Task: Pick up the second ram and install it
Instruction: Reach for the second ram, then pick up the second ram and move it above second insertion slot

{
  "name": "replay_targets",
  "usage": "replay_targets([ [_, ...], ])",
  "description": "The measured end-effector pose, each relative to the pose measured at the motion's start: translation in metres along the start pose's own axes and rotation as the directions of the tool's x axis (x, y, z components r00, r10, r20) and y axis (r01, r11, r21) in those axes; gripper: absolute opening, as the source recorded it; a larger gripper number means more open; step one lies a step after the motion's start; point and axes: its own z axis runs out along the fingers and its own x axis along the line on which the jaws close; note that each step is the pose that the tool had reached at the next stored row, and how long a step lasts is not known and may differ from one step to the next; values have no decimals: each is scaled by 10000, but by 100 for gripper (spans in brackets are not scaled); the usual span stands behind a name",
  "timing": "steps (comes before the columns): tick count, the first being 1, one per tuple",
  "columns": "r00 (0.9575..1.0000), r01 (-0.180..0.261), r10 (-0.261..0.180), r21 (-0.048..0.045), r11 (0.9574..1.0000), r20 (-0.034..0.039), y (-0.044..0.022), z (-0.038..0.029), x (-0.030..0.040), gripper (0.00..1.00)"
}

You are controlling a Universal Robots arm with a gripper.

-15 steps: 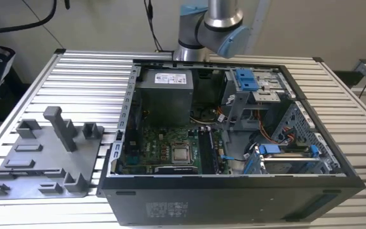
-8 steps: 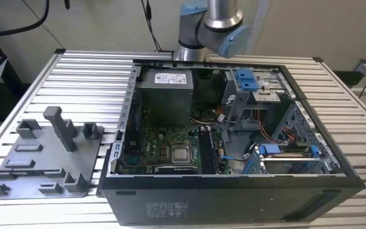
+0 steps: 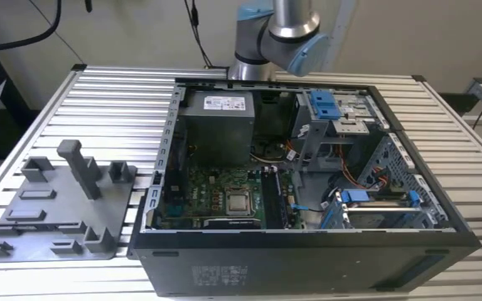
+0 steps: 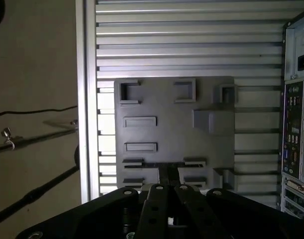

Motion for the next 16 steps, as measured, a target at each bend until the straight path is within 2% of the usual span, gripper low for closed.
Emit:
replay_targets([
  [16, 10000, 18, -18, 0, 10000, 0, 0, 0, 5, 11],
])
